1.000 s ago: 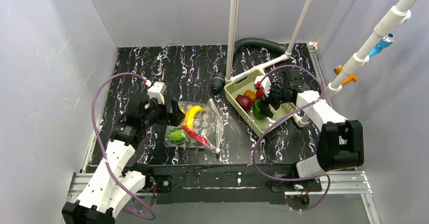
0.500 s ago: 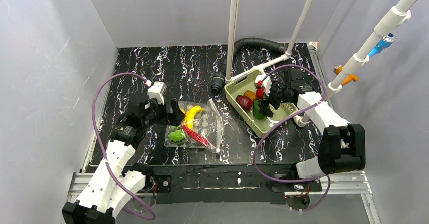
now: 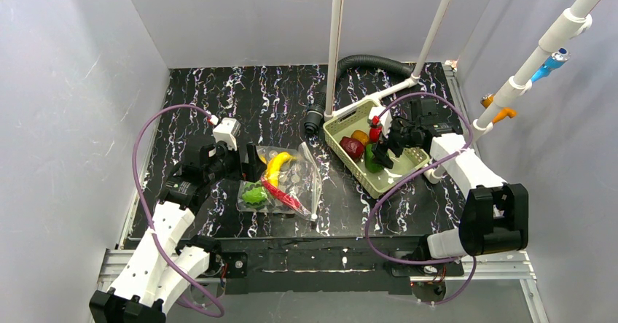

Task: Open the zip-top bag and remove the fake food
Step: Place the fake vegetable in the bin.

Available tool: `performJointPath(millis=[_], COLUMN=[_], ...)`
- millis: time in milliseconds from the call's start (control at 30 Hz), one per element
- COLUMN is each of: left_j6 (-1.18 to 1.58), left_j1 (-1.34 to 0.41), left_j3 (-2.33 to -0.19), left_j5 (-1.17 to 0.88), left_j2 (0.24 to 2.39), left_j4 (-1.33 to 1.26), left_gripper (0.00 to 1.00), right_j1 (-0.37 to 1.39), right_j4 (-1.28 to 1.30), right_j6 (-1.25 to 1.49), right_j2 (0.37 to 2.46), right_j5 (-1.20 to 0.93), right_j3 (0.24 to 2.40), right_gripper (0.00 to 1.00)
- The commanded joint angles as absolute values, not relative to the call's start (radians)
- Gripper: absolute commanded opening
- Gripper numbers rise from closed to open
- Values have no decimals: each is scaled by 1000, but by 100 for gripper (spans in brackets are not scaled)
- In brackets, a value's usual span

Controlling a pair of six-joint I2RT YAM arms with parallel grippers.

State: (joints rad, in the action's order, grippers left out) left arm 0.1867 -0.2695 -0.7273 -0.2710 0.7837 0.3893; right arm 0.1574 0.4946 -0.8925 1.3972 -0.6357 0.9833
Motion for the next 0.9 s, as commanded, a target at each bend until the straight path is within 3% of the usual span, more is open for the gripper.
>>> performJointPath(millis=[0,867], left_j6=[184,183], left_j1=[-263,-264], left_j3=[-721,-721], left_j5=[-285,-267], left_j2=[784,792], left_j4=[380,387], left_gripper=[98,98], right_j1=[153,155], right_j4=[469,490], right_j6=[-884,-816], right_j2=[1348,1217], right_j5=[-695,-1051], right_j3=[974,967], right_gripper=[99,98])
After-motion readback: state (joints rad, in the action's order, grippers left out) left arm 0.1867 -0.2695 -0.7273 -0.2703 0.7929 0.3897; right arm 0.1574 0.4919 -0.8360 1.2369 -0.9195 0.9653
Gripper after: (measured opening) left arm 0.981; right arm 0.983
